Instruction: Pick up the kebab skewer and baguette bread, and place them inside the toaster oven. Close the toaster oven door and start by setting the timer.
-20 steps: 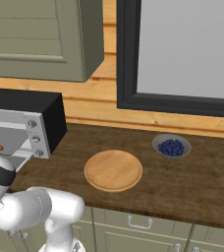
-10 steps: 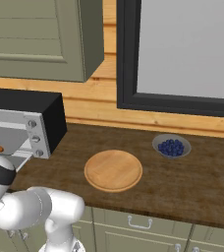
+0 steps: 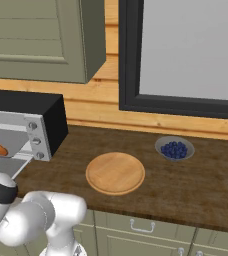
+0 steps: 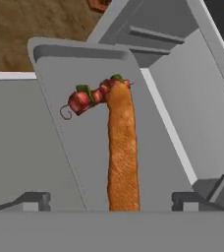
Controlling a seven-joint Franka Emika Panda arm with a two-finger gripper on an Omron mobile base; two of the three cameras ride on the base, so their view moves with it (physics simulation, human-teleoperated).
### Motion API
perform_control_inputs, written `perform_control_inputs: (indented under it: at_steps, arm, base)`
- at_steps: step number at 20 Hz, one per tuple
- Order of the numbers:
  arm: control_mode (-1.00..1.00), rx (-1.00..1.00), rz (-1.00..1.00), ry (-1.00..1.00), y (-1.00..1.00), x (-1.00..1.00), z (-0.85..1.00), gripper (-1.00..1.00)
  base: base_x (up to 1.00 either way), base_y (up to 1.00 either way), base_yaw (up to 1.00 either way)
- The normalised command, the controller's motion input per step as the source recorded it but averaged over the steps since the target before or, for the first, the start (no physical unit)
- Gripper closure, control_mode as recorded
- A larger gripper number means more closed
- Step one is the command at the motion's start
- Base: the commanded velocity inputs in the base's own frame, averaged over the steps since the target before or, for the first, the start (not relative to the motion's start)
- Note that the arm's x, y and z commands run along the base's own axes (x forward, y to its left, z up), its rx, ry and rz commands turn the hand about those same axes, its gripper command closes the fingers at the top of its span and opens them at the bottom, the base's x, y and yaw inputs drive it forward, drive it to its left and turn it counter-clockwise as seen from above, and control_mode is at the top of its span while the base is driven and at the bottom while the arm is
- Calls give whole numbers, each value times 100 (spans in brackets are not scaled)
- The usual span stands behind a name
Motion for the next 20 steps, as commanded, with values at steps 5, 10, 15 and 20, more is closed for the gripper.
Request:
perform_control_inputs:
  at_steps: [5,10,15,20]
  arm:
    - [-100,19,-21,8,-4,-83,5,-100]
    - [-100,19,-55,24,-18,-27,-15,-100]
    - [-100,13,-49,14,-5,23,-22,-100]
    - [-100,18,-50,21,0,13,-41,-100]
  base:
    - [0,0,0]
    - [0,0,0]
    - [0,0,0]
    - [0,0,0]
